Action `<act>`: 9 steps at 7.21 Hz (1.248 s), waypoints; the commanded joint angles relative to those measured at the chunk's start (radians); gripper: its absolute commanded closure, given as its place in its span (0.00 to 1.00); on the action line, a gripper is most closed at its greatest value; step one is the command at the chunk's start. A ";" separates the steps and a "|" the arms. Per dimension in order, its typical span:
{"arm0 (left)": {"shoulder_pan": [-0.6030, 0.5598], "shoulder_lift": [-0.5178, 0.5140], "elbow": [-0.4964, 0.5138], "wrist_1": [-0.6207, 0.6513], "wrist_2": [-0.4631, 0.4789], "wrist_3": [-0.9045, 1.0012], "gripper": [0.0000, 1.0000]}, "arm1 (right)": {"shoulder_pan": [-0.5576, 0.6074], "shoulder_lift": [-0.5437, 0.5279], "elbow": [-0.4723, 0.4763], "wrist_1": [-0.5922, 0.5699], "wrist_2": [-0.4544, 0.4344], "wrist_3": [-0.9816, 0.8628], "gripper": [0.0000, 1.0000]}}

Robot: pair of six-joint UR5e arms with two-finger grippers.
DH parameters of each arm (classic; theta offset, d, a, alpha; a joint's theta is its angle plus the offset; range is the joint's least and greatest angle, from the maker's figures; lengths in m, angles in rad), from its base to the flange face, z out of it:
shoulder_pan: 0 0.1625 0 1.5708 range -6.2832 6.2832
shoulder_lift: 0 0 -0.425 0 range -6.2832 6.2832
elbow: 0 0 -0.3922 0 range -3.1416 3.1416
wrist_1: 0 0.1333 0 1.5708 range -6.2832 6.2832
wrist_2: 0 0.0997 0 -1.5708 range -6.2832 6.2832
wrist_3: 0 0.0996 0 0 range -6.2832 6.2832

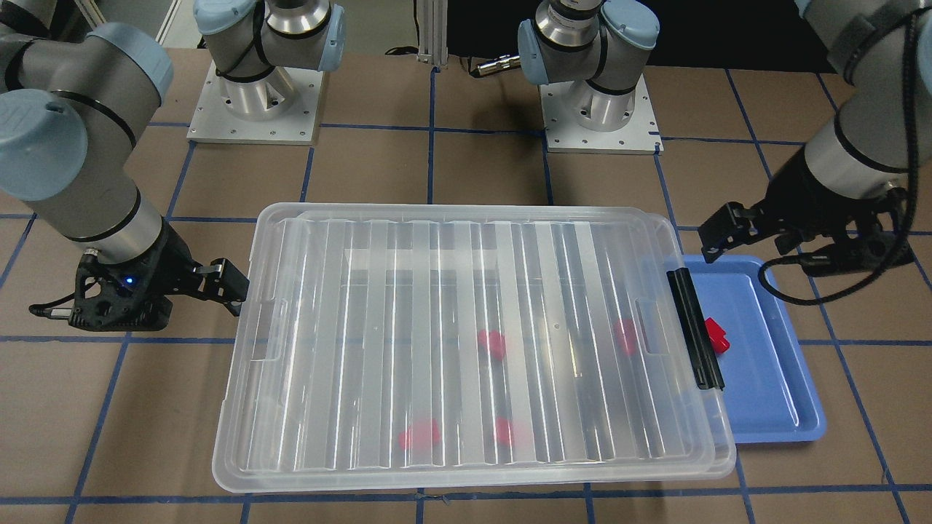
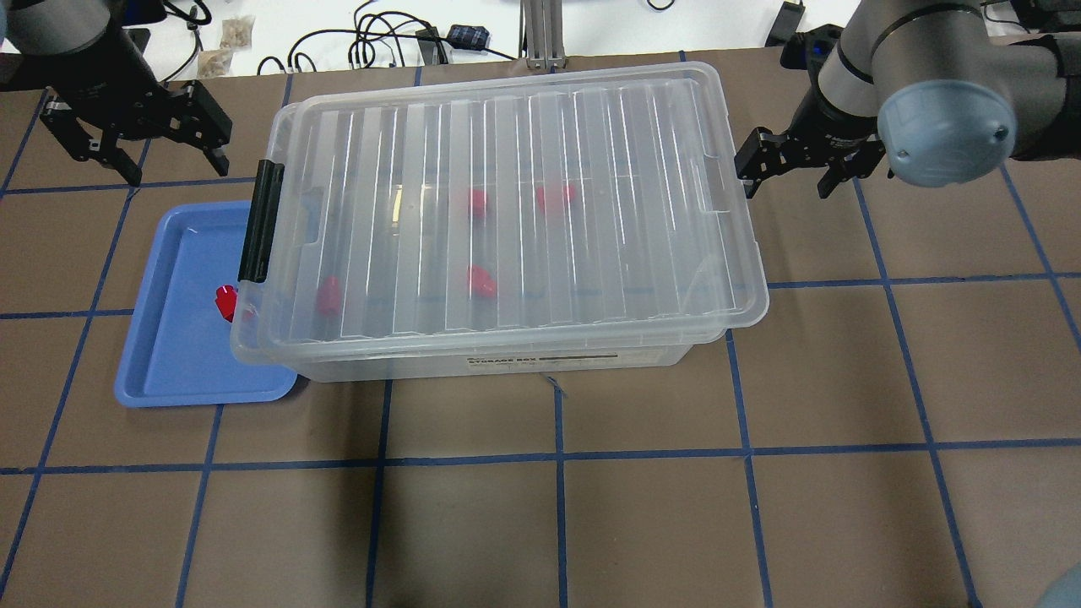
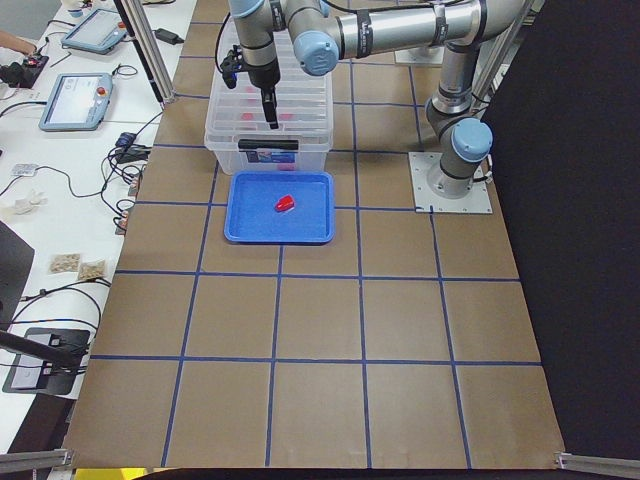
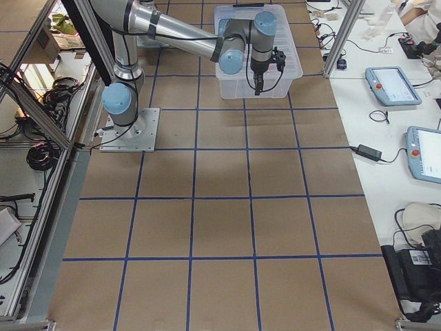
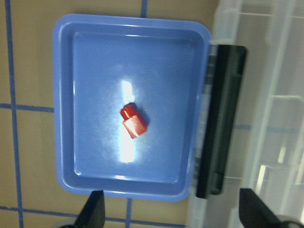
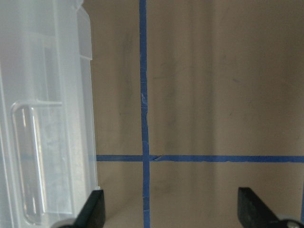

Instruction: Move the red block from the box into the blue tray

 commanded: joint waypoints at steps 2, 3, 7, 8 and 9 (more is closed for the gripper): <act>-0.087 0.068 -0.037 -0.031 -0.011 -0.068 0.00 | 0.014 0.003 -0.018 -0.029 -0.022 -0.008 0.00; -0.089 0.065 -0.045 -0.023 -0.017 -0.068 0.00 | 0.014 -0.023 -0.041 -0.023 -0.039 -0.008 0.00; -0.101 0.075 -0.076 -0.024 -0.063 -0.058 0.00 | 0.066 -0.259 -0.067 0.214 -0.047 0.124 0.00; -0.103 0.080 -0.085 -0.025 -0.062 -0.067 0.00 | 0.091 -0.263 -0.078 0.249 -0.057 0.162 0.00; -0.104 0.086 -0.089 -0.025 -0.060 -0.068 0.00 | 0.115 -0.261 -0.093 0.252 -0.059 0.171 0.00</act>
